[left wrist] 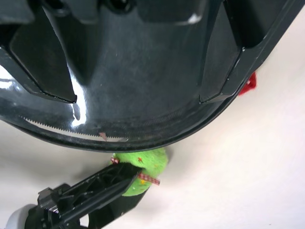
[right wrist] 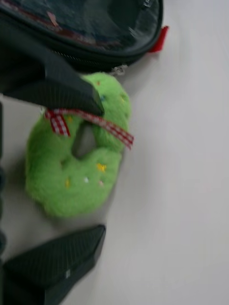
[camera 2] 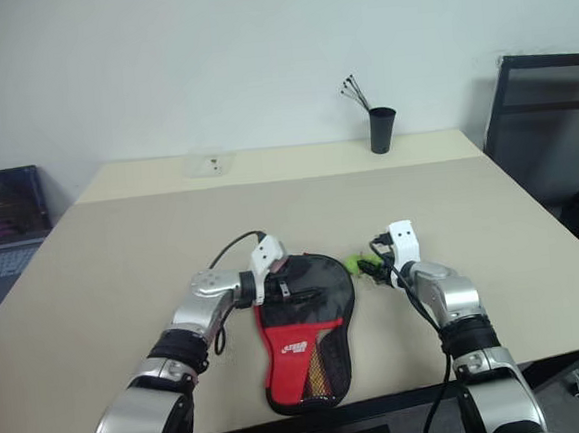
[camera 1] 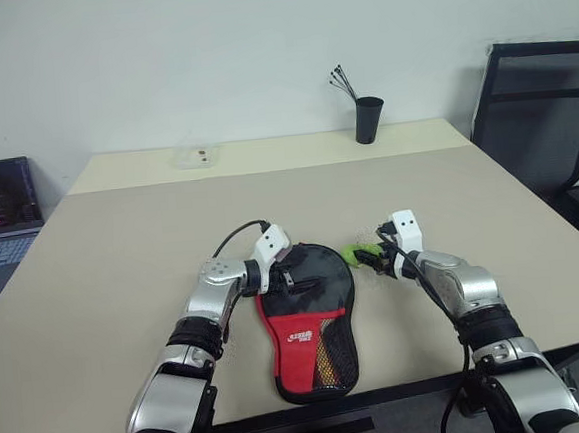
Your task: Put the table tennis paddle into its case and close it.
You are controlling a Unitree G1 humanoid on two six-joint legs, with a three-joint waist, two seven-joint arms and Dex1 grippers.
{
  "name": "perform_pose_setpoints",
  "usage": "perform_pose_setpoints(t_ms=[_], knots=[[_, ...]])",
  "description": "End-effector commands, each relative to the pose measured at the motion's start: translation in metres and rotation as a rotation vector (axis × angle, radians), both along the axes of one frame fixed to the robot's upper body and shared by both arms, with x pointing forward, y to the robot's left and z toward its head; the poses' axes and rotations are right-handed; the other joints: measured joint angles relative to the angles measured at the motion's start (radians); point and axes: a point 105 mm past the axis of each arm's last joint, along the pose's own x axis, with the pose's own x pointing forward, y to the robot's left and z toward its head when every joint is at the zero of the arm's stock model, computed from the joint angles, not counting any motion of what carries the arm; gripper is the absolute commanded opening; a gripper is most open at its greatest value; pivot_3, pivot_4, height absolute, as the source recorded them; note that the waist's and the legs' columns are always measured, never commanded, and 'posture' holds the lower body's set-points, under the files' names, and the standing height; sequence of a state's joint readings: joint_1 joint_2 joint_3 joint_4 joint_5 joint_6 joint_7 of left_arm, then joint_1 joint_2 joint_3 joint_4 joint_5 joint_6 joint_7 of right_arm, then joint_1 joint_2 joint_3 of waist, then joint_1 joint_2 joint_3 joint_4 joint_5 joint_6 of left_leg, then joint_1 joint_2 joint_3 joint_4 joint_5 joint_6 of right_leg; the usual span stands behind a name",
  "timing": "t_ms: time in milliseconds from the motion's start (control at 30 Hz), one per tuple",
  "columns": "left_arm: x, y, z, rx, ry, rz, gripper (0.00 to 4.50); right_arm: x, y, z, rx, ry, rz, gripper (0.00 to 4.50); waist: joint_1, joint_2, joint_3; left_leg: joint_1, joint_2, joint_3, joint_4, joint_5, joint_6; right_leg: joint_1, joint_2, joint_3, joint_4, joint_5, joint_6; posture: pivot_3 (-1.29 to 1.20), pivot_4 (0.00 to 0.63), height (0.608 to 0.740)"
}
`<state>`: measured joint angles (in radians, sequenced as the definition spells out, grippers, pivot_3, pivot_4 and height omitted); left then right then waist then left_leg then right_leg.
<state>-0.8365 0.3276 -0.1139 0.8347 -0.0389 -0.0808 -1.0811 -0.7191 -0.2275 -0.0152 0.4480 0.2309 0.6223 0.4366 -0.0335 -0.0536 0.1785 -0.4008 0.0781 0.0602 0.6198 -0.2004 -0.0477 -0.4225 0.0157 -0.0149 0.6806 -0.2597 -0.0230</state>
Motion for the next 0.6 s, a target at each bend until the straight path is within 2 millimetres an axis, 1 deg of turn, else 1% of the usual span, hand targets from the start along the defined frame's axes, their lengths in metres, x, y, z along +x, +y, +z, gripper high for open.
perform_pose_setpoints(t_ms=[33,133,267,300,367,433,600], knots=[[0.003,-0.01,0.012,0.021,-0.07,-0.042,4.5,-0.003,0.005,0.003,-0.006,-0.01,0.024,2.49,0.0,0.0,0.0,0.0,0.0,0.0,0.0,0.0,0.0,0.0,0.0,0.0,0.0,0.0,0.0,0.0,0.15,0.74],[0.002,-0.015,0.007,0.033,-0.067,-0.059,4.5,-0.005,0.005,0.001,-0.012,-0.002,0.024,1.45,0.0,0.0,0.0,0.0,0.0,0.0,0.0,0.0,0.0,0.0,0.0,0.0,0.0,0.0,0.0,0.0,0.15,0.74],[-0.005,-0.015,-0.011,0.073,-0.03,-0.099,4.5,-0.004,0.002,0.001,-0.022,0.001,0.002,0.16,0.0,0.0,0.0,0.0,0.0,0.0,0.0,0.0,0.0,0.0,0.0,0.0,0.0,0.0,0.0,0.0,0.15,0.74],[-0.007,-0.015,-0.015,0.081,-0.017,-0.106,4.5,-0.004,0.0,0.003,-0.021,-0.004,-0.009,0.02,0.0,0.0,0.0,0.0,0.0,0.0,0.0,0.0,0.0,0.0,0.0,0.0,0.0,0.0,0.0,0.0,0.15,0.74],[-0.01,-0.013,-0.023,0.101,-0.001,-0.113,4.5,-0.004,-0.005,0.008,-0.022,-0.011,-0.024,0.02,0.001,0.001,-0.001,0.0,0.0,0.0,0.0,0.0,0.0,0.0,0.0,0.0,0.0,0.0,0.0,0.0,0.15,0.74],[-0.011,-0.012,-0.029,0.107,0.023,-0.11,4.5,-0.007,-0.015,0.01,-0.057,-0.018,-0.04,0.02,0.002,0.001,-0.001,0.0,0.0,0.0,0.0,0.0,0.0,0.0,0.0,0.0,0.0,0.0,0.0,0.0,0.15,0.74],[-0.012,-0.013,-0.034,0.099,0.058,-0.103,4.5,-0.029,-0.04,0.004,-0.151,0.011,-0.029,0.02,0.007,0.005,-0.003,0.0,-0.002,0.0,0.0,0.0,0.0,0.001,0.0,-0.001,-0.001,0.0,0.0,0.0,0.15,0.74]])
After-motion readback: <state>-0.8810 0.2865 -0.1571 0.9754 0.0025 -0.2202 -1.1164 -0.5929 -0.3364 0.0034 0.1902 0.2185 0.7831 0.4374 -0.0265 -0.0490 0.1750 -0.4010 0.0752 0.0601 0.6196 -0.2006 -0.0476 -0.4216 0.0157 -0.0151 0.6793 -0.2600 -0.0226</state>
